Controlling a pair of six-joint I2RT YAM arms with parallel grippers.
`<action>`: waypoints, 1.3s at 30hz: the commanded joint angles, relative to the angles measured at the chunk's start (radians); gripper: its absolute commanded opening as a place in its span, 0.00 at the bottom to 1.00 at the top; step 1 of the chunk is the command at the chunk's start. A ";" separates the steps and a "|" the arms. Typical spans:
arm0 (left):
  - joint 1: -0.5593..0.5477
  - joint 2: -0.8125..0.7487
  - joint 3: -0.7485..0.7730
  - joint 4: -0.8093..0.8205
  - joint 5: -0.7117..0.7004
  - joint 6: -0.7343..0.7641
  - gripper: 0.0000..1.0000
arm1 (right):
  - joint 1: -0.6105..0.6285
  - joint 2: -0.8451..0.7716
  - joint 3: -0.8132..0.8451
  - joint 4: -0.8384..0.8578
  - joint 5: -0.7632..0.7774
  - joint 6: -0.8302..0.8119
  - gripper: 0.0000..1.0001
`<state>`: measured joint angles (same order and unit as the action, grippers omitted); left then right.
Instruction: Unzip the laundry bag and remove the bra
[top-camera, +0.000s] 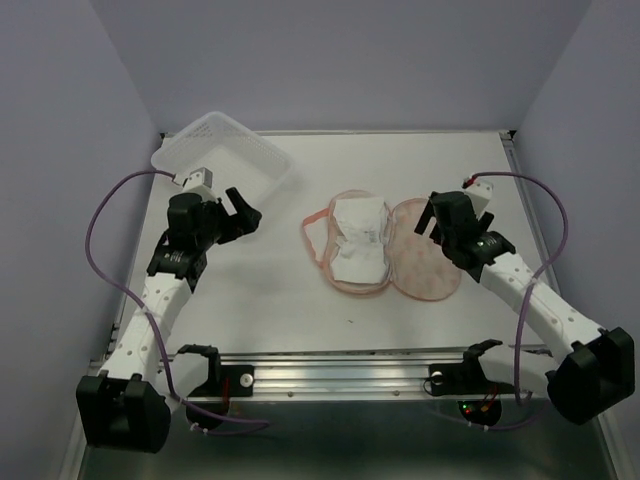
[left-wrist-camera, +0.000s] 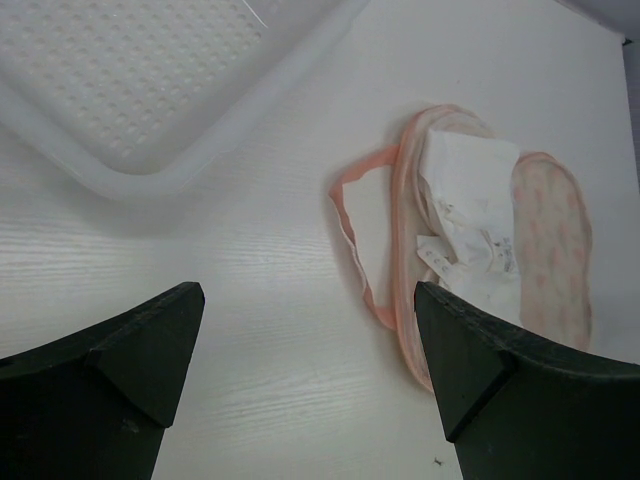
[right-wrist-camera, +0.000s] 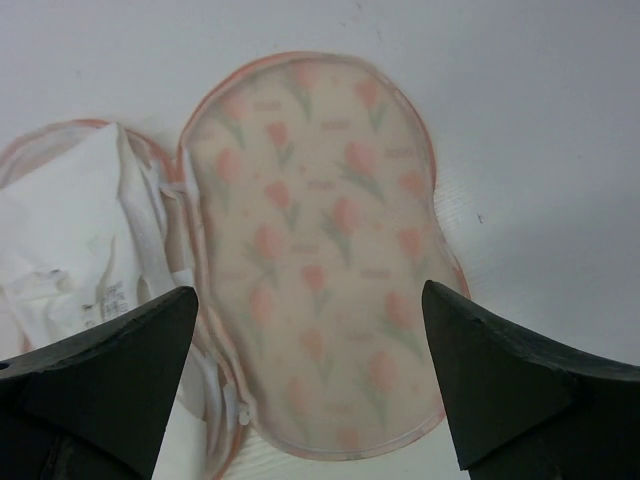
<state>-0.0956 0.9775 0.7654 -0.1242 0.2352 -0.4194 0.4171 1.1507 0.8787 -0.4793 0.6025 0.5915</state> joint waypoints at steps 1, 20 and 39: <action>-0.116 0.019 0.072 0.058 -0.022 -0.056 0.99 | -0.005 -0.129 0.072 0.001 -0.050 -0.010 1.00; -0.610 0.751 0.501 0.176 -0.261 -0.193 0.88 | -0.005 -0.447 -0.219 0.203 -0.414 -0.050 1.00; -0.693 0.859 0.543 0.035 -0.447 -0.191 0.78 | -0.005 -0.483 -0.270 0.205 -0.443 -0.070 1.00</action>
<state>-0.7799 1.8896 1.2919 -0.0769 -0.1738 -0.6109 0.4171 0.6628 0.6067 -0.3244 0.1745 0.5381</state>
